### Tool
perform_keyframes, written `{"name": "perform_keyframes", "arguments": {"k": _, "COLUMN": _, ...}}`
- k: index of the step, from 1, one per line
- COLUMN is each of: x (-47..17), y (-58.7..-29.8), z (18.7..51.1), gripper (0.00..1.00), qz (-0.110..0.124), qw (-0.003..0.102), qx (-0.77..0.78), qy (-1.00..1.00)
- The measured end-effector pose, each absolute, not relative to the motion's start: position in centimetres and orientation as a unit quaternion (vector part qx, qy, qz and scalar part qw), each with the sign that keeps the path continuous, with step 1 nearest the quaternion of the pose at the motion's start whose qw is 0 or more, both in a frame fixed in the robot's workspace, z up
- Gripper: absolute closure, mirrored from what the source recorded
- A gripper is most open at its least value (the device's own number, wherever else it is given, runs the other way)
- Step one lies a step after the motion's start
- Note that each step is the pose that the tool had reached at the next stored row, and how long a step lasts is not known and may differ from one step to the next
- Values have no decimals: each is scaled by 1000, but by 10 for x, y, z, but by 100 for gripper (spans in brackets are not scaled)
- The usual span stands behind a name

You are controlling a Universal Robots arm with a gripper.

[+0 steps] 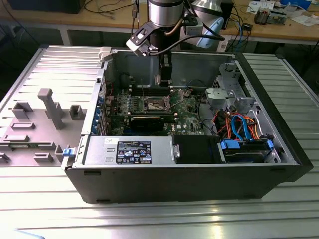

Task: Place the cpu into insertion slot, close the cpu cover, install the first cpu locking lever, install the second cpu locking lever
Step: 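Place the cpu into insertion slot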

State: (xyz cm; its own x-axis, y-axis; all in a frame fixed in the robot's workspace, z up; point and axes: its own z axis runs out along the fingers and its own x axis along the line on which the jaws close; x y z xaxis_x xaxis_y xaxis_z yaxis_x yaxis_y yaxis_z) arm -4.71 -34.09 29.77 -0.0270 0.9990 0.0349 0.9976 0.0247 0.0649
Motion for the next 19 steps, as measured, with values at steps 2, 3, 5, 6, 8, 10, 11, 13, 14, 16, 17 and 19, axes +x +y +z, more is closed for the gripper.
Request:
{"name": "perform_keyframes", "arguments": {"k": 2, "x": -48, "y": -341, "z": 297, "gripper": 46, "qz": 35, "qw": 10, "qx": 697, "qy": 716}}
{"name": "perform_keyframes", "arguments": {"k": 3, "x": -49, "y": -341, "z": 296, "gripper": 46, "qz": 35, "qw": 10, "qx": 697, "qy": 716}}
{"name": "perform_keyframes", "arguments": {"k": 5, "x": -49, "y": -341, "z": 294, "gripper": 46, "qz": 35, "qw": 10, "qx": 697, "qy": 716}}
{"name": "perform_keyframes", "arguments": {"k": 6, "x": -50, "y": -341, "z": 292, "gripper": 46, "qz": 35, "qw": 10, "qx": 697, "qy": 716}}
{"name": "perform_keyframes", "arguments": {"k": 8, "x": -50, "y": -341, "z": 289, "gripper": 46, "qz": 35, "qw": 10, "qx": 697, "qy": 716}}
{"name": "perform_keyframes", "arguments": {"k": 10, "x": -50, "y": -341, "z": 286, "gripper": 46, "qz": 35, "qw": 10, "qx": 697, "qy": 716}}
{"name": "perform_keyframes", "arguments": {"k": 11, "x": -50, "y": -341, "z": 286, "gripper": 46, "qz": 35, "qw": 10, "qx": 697, "qy": 716}}
{"name": "perform_keyframes", "arguments": {"k": 13, "x": -50, "y": -341, "z": 285, "gripper": 46, "qz": 35, "qw": 10, "qx": 697, "qy": 716}}
{"name": "perform_keyframes", "arguments": {"k": 14, "x": -50, "y": -341, "z": 282, "gripper": 46, "qz": 35, "qw": 10, "qx": 698, "qy": 716}}
{"name": "perform_keyframes", "arguments": {"k": 16, "x": -50, "y": -340, "z": 278, "gripper": 46, "qz": 35, "qw": 10, "qx": 698, "qy": 715}}
{"name": "perform_keyframes", "arguments": {"k": 17, "x": -50, "y": -339, "z": 276, "gripper": 46, "qz": 35, "qw": 10, "qx": 702, "qy": 712}}
{"name": "perform_keyframes", "arguments": {"k": 19, "x": -51, "y": -338, "z": 270, "gripper": 46, "qz": 35, "qw": 10, "qx": 704, "qy": 709}}
